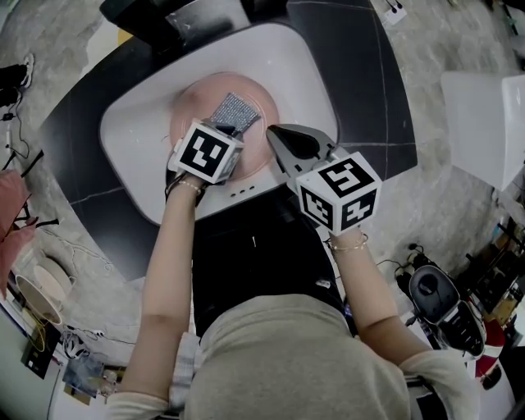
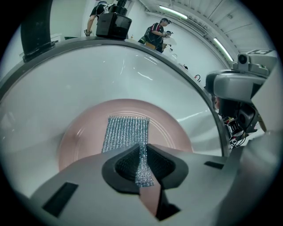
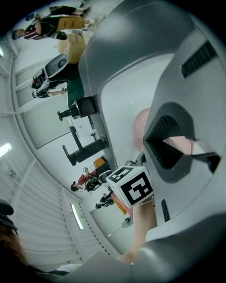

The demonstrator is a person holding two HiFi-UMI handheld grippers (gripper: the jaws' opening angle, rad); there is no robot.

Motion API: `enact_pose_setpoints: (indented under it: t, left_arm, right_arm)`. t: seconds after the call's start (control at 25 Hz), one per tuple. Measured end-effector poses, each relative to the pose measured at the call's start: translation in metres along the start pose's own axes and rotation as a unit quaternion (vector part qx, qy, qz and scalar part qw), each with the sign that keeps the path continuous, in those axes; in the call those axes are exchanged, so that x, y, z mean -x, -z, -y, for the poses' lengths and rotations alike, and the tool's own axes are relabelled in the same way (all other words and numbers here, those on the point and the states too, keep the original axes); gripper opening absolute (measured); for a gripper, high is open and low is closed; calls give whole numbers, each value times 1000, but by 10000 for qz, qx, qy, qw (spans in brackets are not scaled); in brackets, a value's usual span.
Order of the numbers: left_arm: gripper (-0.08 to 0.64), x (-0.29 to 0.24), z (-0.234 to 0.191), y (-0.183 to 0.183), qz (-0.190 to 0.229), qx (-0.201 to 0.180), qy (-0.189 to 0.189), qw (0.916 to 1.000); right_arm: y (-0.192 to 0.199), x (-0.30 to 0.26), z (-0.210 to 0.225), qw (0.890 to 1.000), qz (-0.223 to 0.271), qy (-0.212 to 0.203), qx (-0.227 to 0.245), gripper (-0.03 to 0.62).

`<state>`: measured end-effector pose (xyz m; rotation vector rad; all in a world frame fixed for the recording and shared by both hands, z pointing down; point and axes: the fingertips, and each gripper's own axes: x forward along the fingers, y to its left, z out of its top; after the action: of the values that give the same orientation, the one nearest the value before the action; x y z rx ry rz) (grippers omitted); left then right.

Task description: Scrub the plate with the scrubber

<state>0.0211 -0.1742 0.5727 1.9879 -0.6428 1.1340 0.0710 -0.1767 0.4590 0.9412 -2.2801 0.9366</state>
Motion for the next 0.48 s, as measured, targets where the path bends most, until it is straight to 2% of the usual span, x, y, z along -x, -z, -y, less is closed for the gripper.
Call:
enact_pose_setpoints:
  t: [0.28,0.48]
  left_arm:
    - [63,3,-1,-6,187,33,23,9998]
    - [49,4,-6,-9,471,-128,-224,9986]
  right_arm:
    - [-2,0,-2,10000,11,-3,28,6]
    - [-2,1,-2,10000,30,-18,33,6]
